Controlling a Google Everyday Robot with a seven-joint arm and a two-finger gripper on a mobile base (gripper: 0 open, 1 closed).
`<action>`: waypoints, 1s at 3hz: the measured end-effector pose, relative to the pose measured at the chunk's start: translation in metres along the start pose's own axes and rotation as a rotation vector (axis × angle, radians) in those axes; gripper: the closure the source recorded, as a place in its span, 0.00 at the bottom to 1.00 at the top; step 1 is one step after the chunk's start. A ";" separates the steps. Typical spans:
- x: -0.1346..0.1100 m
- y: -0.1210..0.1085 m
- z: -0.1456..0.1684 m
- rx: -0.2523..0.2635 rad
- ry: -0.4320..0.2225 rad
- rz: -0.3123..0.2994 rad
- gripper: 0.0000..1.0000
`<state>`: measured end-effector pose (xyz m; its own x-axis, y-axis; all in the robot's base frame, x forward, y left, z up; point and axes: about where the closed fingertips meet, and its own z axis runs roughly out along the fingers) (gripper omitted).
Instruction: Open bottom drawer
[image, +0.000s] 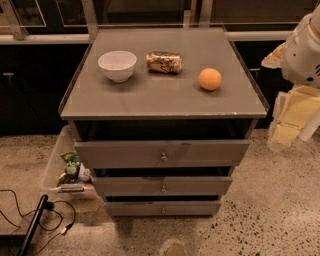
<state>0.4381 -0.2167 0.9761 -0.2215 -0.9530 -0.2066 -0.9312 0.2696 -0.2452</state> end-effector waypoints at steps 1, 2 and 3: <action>0.000 0.000 0.000 0.000 0.000 0.000 0.00; 0.007 0.019 0.025 -0.030 0.015 0.004 0.00; 0.017 0.058 0.078 -0.089 0.003 -0.005 0.00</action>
Offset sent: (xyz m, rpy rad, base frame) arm -0.0492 0.0041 -0.1269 -0.0264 0.1579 -0.0044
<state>0.4028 -0.2063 0.8845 -0.2175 -0.9548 -0.2027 -0.9543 0.2517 -0.1614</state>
